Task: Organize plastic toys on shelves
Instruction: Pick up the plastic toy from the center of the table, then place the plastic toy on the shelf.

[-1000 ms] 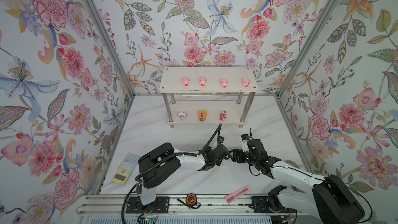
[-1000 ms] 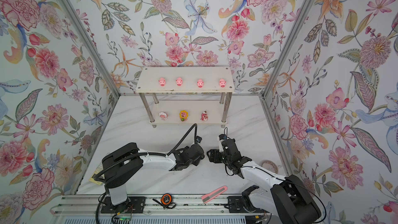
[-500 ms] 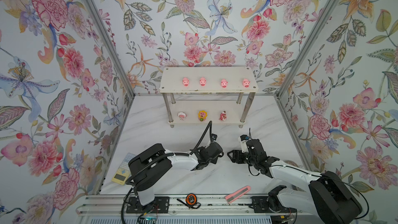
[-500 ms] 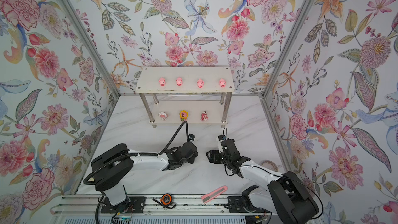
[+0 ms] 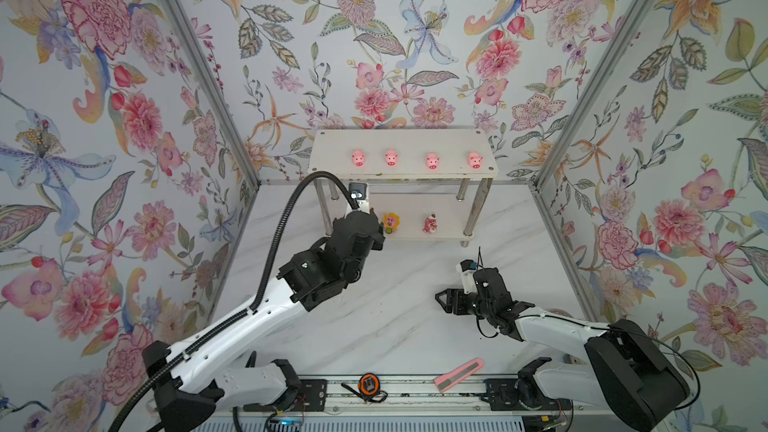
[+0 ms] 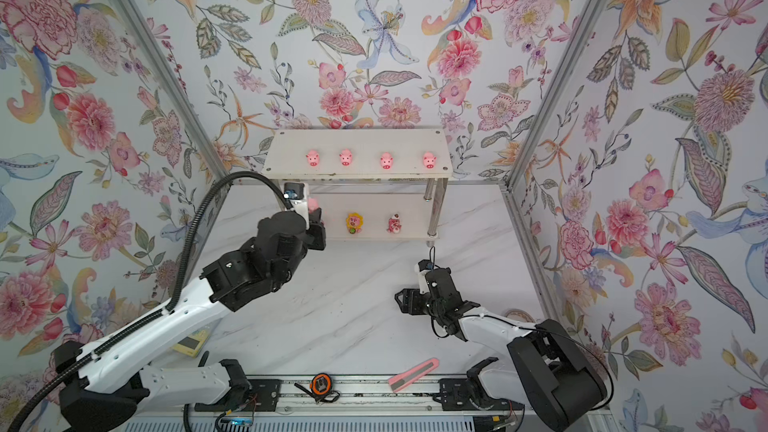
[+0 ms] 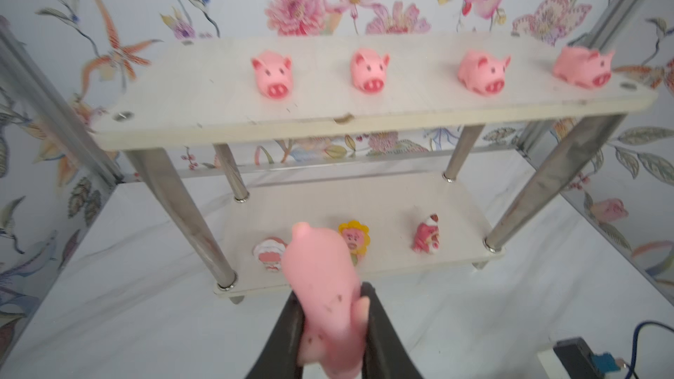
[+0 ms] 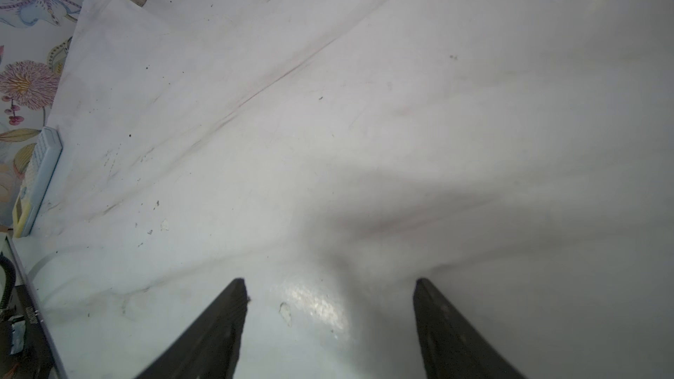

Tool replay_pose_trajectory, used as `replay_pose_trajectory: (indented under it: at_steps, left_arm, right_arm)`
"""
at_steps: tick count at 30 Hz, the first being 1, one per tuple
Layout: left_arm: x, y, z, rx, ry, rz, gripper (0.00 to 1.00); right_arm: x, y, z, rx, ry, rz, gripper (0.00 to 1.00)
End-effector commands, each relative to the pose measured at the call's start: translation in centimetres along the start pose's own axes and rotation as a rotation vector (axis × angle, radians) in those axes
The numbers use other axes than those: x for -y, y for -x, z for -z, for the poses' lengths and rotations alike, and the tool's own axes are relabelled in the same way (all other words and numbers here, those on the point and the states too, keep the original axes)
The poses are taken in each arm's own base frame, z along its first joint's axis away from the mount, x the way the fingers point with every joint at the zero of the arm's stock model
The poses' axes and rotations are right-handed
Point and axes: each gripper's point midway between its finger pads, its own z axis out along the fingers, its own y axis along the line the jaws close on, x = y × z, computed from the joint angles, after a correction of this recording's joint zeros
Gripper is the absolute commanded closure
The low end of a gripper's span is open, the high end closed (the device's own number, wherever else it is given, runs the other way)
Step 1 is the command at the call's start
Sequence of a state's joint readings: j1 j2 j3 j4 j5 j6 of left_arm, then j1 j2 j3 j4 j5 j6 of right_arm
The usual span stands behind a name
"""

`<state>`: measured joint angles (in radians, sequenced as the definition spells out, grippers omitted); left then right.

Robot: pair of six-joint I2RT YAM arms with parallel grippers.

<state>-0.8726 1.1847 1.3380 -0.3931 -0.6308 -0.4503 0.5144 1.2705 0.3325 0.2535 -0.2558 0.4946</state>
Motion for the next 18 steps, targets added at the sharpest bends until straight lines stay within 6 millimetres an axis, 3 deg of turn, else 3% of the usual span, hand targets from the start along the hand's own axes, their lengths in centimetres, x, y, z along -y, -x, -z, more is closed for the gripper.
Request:
replay_pose_trajectory:
  at_steps: [1, 6, 11, 18]
  left_arm:
    - [-3.9, 0.7, -1.0, -0.028, 0.15, -0.149, 0.74]
    - [-6.6, 4.0, -4.8, -0.033, 0.141, -0.114, 0.74]
    - [-7.6, 5.8, -9.0, -0.096, 0.103, -0.132, 0.74]
    - [-9.5, 5.7, -13.2, -0.187, 0.117, -0.147, 0.74]
  right_arm:
    - [0.2, -1.0, -0.2, -0.032, 0.007, -0.023, 0.26]
    - [0.3, -1.3, -0.2, -0.039, 0.011, -0.023, 0.26]
    - [0.3, -1.3, -0.3, -0.037, 0.012, -0.023, 0.26]
    - [0.3, -1.5, -0.4, -0.044, 0.014, -0.024, 0.26]
